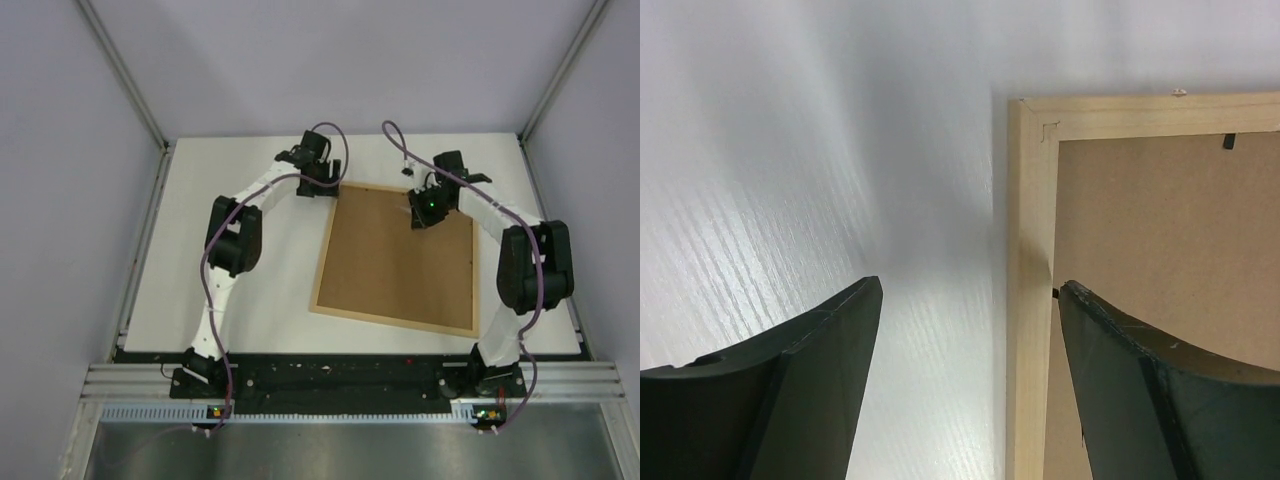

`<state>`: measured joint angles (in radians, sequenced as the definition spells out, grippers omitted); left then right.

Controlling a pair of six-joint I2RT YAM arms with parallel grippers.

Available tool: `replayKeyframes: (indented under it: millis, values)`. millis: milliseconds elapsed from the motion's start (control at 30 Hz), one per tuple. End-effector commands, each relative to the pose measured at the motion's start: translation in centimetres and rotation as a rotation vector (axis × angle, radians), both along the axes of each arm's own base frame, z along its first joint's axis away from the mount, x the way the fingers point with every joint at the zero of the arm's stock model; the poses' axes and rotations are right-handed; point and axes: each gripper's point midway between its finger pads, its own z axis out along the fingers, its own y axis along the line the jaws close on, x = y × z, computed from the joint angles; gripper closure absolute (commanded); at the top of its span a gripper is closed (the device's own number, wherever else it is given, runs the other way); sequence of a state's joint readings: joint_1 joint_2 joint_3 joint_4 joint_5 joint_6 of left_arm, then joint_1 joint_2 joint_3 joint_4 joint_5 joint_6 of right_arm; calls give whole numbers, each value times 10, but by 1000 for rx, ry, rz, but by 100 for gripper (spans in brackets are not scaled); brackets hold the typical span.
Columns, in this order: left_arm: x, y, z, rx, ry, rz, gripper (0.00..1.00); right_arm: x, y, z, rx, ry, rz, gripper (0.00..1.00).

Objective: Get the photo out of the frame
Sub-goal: Adjust the photo frame at the center of the board.

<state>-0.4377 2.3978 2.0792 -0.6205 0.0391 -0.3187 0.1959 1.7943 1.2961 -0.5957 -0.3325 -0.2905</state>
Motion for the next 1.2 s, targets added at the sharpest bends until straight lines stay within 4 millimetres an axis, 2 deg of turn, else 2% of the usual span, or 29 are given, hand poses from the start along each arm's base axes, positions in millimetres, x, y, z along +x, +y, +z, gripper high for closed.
replayKeyframes:
  millis: [0, 100, 333, 400, 433, 500, 767, 933, 1167]
  values:
    - [21, -16, 36, -54, -124, -45, 22, 16, -43, 30, -70, -96, -159, 100]
    - [29, -21, 36, -67, -149, -56, 22, 18, -66, 29, -131, -127, -229, 100]
    - [47, -32, 55, -107, -225, -80, 21, 31, -141, 37, -279, -219, -551, 100]
    - [51, -36, 55, -114, -241, -93, 21, 31, -153, 35, -291, -220, -607, 100]
    - [53, -36, 55, -112, -246, -96, 21, 30, -166, 35, -299, -223, -651, 100]
    - [55, -35, 48, -97, -245, -98, 22, 28, -177, 29, -338, -224, -692, 100]
    - [53, -28, 27, -43, -237, -118, 22, 21, -201, 12, -443, -241, -788, 100]
    - [49, -23, 18, -15, -221, -125, 22, 19, -197, -13, -431, -173, -785, 100]
    - [33, -13, 4, 30, -186, -138, 24, 30, -191, -27, -401, -141, -764, 100]
